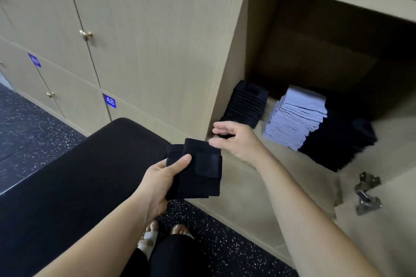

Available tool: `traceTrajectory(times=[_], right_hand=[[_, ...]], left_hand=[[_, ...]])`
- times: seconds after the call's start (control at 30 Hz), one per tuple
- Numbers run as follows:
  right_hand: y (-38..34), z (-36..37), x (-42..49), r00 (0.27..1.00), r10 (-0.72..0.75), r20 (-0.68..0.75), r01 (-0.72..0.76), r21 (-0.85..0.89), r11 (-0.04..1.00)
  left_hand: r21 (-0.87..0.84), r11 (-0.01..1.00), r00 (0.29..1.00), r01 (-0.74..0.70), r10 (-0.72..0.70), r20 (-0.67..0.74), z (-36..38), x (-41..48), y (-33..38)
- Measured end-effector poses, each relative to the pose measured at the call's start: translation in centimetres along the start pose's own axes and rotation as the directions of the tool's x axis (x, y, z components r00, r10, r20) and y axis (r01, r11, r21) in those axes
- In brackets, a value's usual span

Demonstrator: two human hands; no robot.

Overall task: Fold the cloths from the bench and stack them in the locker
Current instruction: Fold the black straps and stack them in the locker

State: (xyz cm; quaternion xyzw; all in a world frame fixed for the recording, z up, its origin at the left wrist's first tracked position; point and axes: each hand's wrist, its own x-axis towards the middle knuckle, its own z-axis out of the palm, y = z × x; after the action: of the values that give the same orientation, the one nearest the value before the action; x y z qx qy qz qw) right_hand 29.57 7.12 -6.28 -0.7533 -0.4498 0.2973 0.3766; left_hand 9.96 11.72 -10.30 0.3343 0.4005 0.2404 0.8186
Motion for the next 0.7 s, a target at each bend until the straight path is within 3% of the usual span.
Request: traceTrajectory(times=[0.13,0.37,0.53,0.7], right_hand=[[-1.7,0.5,-2.5,0.987,0.018,0.157,-0.003,-0.095,0.996],[-2.5,0.6,-5.7,0.997,-0.054,0.06,0.064,-0.187,0.98],[-2.5,0.0,-7.4,0.999,-0.038,-0.018,0.034,-0.189,0.981],[-1.3,-1.3,-8.3,0.997,0.066,-0.041,-0.067,-0.026,0.997]], left_hand=[[0.061,0.998,1.0,-0.013,0.012,0.018,0.2,-2.6,-0.1],[0.089,0.995,0.999,-0.034,0.035,-0.012,0.8,-5.7,-0.7],[0.08,0.994,0.991,-0.08,0.088,-0.1,1.0,-6.4,-0.4],[0.044,0.991,0.982,-0.127,0.132,-0.139,1.0,-6.5,0.0]])
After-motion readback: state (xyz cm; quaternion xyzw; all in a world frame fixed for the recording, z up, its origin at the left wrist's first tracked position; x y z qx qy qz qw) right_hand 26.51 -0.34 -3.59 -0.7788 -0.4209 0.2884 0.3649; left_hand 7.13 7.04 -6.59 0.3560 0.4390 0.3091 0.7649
